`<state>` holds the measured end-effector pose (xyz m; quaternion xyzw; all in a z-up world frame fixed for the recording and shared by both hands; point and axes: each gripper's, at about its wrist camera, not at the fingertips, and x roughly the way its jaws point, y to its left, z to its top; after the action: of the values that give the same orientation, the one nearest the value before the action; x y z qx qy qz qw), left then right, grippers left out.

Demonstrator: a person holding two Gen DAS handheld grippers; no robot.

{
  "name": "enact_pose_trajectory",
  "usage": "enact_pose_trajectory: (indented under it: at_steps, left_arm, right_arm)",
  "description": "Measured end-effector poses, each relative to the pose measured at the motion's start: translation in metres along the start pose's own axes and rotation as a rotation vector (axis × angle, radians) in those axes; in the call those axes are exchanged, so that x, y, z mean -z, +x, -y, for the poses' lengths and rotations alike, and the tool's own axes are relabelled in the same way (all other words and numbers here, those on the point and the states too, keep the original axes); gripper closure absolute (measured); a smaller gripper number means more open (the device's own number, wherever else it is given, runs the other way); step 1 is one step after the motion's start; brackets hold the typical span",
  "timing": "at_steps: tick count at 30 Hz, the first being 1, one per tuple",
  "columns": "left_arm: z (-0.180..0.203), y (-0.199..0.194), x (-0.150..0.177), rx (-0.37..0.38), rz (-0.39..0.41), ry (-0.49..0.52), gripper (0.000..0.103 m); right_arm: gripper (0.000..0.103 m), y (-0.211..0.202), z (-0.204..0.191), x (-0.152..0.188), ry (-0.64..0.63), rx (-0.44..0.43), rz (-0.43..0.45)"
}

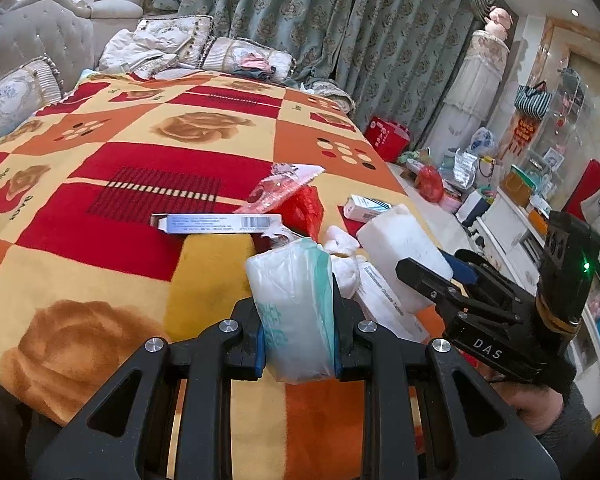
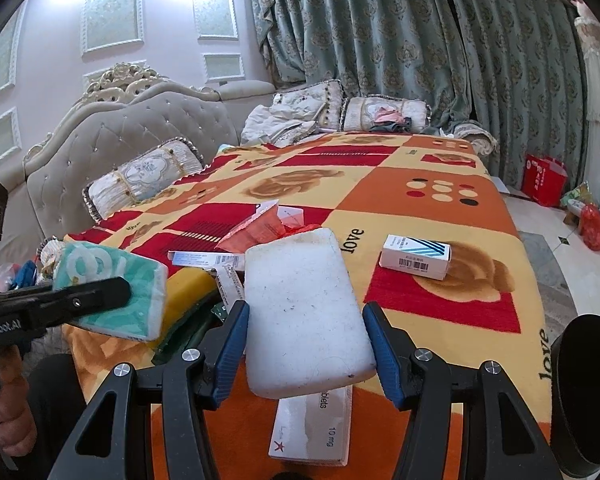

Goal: Collect trash

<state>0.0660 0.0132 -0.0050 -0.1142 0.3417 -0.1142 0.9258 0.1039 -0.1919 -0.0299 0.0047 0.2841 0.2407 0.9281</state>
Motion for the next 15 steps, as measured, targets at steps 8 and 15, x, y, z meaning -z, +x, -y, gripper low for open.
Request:
enact_pose_trajectory:
  at_steps: [8, 15]
  left_arm:
    - [0.010, 0.005, -0.003, -0.006, -0.002, 0.016, 0.082]
    - [0.014, 0.007, -0.002, -0.010, -0.006, 0.020, 0.082]
  right_arm:
    - [0.047, -0.014, 0.007, -0.002, 0.013, 0.002, 0.030]
    - [0.047, -0.019, 0.007, -0.003, 0.012, 0.000, 0.041]
